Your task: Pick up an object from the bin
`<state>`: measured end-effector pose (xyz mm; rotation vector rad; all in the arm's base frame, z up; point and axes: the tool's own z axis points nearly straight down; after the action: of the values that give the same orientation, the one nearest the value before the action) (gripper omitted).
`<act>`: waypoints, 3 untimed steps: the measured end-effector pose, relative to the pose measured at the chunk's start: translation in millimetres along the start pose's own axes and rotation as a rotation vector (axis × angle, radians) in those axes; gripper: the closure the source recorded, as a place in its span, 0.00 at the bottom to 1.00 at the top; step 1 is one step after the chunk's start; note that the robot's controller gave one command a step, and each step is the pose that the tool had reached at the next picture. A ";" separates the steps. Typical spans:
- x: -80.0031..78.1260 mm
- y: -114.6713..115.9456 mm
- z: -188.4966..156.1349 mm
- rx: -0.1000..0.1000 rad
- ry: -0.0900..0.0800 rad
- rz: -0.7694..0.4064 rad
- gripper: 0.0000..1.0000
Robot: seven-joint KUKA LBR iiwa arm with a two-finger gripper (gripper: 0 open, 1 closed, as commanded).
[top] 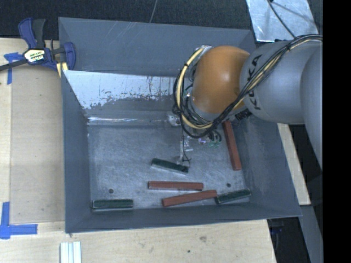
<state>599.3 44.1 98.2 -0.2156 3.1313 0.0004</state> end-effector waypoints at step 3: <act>23.1 16.8 13.8 0.000 -0.001 -0.264 0.00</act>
Offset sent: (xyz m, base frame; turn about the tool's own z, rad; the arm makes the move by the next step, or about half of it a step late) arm -0.0752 0.0539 -0.0120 -0.0924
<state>574.2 57.5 84.3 -0.6253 3.0748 -0.0003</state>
